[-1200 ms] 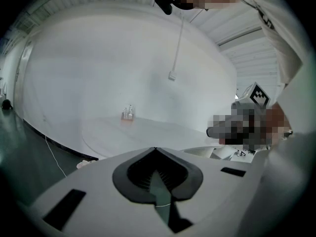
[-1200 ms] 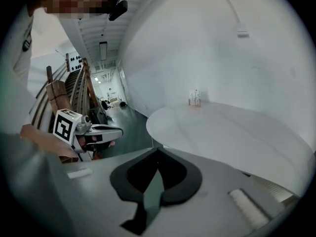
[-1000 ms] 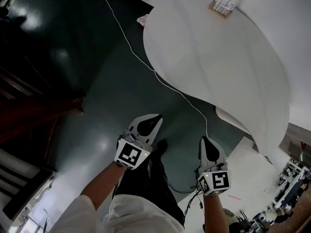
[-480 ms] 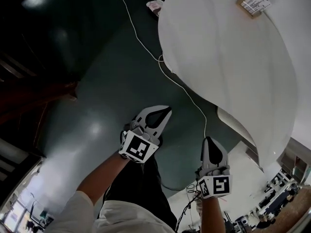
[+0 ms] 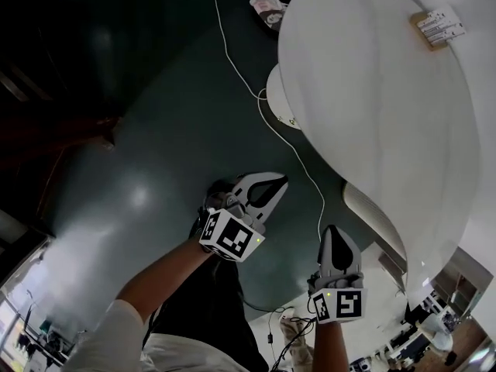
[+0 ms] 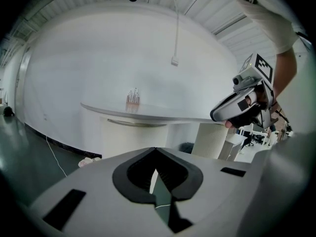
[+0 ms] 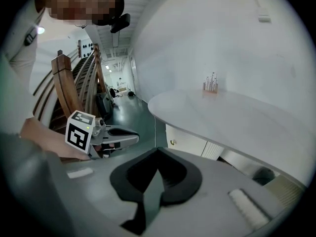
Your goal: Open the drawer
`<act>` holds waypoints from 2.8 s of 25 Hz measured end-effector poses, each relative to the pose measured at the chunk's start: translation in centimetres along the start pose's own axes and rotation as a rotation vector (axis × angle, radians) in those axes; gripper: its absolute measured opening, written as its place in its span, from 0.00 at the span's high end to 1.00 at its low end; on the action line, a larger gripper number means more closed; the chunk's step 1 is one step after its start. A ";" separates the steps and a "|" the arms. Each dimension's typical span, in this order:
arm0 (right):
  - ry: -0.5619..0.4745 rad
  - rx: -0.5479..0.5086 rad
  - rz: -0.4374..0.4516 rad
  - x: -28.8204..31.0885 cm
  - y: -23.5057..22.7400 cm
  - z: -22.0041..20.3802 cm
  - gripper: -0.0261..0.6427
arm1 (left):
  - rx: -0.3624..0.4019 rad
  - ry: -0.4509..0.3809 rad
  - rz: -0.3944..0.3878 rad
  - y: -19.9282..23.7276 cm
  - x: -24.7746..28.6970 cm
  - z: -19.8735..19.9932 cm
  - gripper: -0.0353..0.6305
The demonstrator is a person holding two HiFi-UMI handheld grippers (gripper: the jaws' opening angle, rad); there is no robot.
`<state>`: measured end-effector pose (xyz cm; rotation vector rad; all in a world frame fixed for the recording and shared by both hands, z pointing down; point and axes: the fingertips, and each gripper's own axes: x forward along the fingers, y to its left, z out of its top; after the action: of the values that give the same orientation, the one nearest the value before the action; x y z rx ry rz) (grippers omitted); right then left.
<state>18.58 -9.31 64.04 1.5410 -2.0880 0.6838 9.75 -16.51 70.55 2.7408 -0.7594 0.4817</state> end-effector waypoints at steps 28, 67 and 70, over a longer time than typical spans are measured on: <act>0.006 -0.016 0.050 7.5 -1.1 -3.7 0.94 | 0.016 -0.059 0.069 3.8 10.5 -5.2 0.87; -0.005 0.027 0.040 7.6 -0.7 -5.7 0.94 | 0.071 -0.010 0.114 5.9 16.7 -6.0 0.80; -0.003 0.027 0.039 7.5 -0.6 -5.9 0.94 | 0.071 -0.016 0.115 5.6 16.0 -6.4 0.80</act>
<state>17.54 -11.21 73.34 1.5200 -2.1245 0.7277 18.11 -26.29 83.32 2.7802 -0.9247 0.5211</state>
